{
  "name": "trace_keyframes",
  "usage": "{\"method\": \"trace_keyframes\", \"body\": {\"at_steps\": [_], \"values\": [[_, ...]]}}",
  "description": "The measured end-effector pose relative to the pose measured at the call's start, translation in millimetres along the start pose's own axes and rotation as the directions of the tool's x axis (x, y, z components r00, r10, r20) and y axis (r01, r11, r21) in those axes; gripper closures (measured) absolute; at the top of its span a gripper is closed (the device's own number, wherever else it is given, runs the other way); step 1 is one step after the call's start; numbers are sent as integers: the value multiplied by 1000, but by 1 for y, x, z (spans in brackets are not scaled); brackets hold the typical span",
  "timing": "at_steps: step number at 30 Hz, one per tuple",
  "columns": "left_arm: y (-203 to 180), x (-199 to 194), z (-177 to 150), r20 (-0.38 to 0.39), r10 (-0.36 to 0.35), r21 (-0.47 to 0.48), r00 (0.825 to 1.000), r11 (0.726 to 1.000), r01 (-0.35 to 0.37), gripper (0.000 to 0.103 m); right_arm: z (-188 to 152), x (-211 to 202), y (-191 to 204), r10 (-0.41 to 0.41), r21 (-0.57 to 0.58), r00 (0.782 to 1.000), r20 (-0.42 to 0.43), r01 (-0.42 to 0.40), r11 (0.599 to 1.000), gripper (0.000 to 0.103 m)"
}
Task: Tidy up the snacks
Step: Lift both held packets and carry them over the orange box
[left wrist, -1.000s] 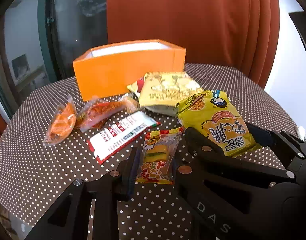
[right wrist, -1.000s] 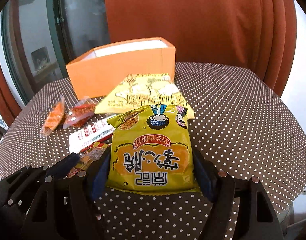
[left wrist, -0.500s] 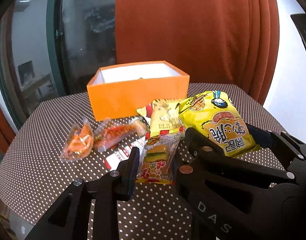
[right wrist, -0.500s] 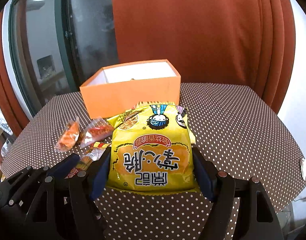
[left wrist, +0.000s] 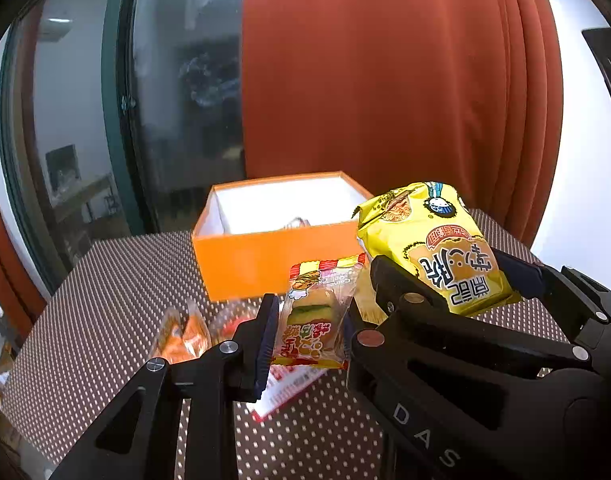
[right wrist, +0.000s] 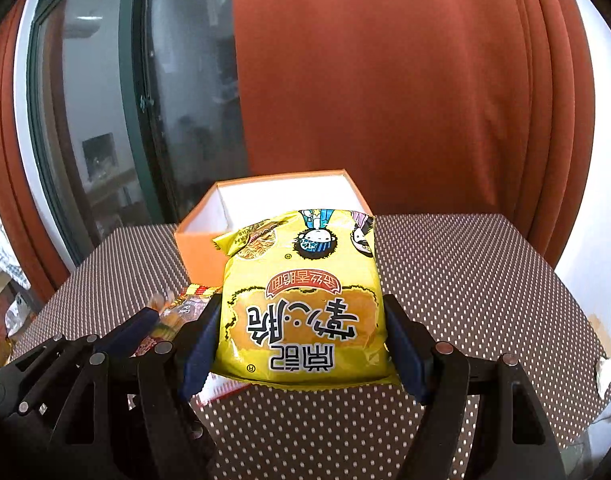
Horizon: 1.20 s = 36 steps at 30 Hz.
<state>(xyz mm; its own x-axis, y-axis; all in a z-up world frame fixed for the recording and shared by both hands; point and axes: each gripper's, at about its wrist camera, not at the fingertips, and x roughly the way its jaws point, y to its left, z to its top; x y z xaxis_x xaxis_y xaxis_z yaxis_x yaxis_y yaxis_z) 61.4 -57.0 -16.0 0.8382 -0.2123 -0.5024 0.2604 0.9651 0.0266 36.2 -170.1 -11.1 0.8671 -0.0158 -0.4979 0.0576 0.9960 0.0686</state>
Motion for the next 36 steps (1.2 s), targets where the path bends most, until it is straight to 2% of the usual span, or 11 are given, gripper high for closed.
{"method": "trace_keyframes", "body": {"at_steps": [10, 22, 30, 36], "values": [[7, 8, 41, 79, 15, 0, 997, 1000, -15, 72, 38, 2, 6, 9, -11, 996, 84, -8, 1000, 26], [21, 46, 94, 129, 40, -12, 991, 999, -39, 72, 91, 38, 8, 28, -2, 988, 149, -28, 1000, 26], [35, 89, 121, 109, 79, -22, 991, 997, -77, 72, 118, 80, 3, 70, 43, 986, 151, -77, 996, 26], [52, 135, 136, 80, 81, -70, 993, 995, -75, 72, 133, 121, 1, 78, 65, 988, 131, -87, 994, 25]]}}
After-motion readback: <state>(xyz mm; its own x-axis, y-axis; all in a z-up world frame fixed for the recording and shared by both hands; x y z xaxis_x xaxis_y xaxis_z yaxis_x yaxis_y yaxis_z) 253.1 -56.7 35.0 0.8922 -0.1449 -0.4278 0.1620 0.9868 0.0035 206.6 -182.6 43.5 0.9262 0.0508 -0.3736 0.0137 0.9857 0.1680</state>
